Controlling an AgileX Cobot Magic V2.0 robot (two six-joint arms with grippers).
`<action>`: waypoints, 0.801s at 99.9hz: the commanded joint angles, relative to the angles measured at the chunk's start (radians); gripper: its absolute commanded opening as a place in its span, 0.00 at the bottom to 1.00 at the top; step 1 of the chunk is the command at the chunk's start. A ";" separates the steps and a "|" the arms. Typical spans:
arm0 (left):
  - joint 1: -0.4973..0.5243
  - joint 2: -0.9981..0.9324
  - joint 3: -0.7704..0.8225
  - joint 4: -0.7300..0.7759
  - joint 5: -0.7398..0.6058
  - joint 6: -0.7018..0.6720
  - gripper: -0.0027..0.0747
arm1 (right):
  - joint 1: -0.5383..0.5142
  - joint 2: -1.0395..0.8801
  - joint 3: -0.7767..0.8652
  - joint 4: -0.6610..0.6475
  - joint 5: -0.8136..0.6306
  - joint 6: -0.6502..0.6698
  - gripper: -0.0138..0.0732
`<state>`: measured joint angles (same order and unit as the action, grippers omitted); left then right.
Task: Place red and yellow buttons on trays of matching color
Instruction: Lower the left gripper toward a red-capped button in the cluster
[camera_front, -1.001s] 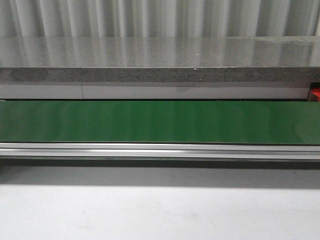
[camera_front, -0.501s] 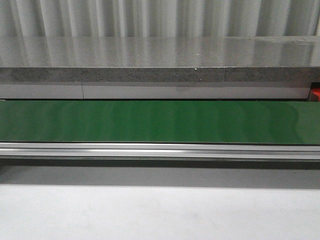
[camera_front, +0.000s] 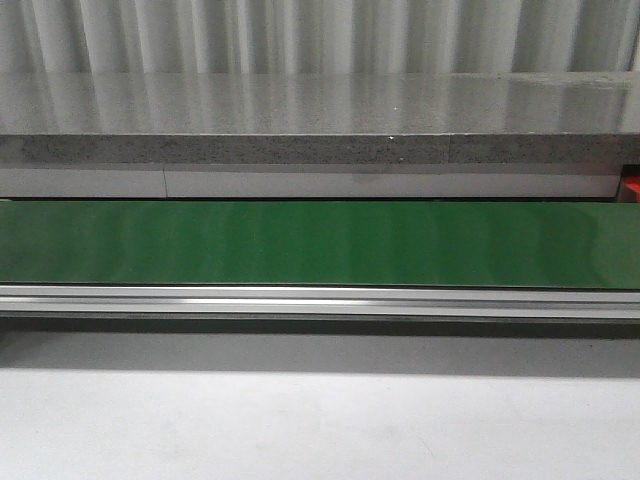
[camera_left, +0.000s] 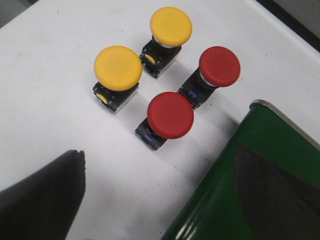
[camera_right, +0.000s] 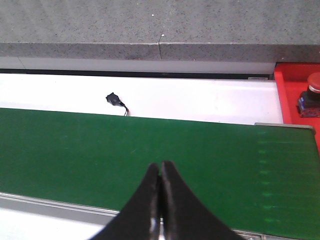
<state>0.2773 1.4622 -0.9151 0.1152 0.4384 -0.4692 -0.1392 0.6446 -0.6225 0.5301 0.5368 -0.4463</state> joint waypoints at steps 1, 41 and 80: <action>0.008 0.012 -0.044 -0.010 -0.080 -0.012 0.79 | 0.001 -0.003 -0.025 0.013 -0.055 -0.008 0.08; 0.008 0.189 -0.144 -0.014 -0.077 -0.012 0.79 | 0.001 -0.003 -0.025 0.013 -0.055 -0.008 0.08; 0.008 0.268 -0.159 -0.018 -0.089 -0.012 0.73 | 0.001 -0.003 -0.025 0.013 -0.054 -0.008 0.08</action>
<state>0.2837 1.7703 -1.0437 0.1044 0.4024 -0.4692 -0.1392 0.6446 -0.6225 0.5301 0.5368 -0.4463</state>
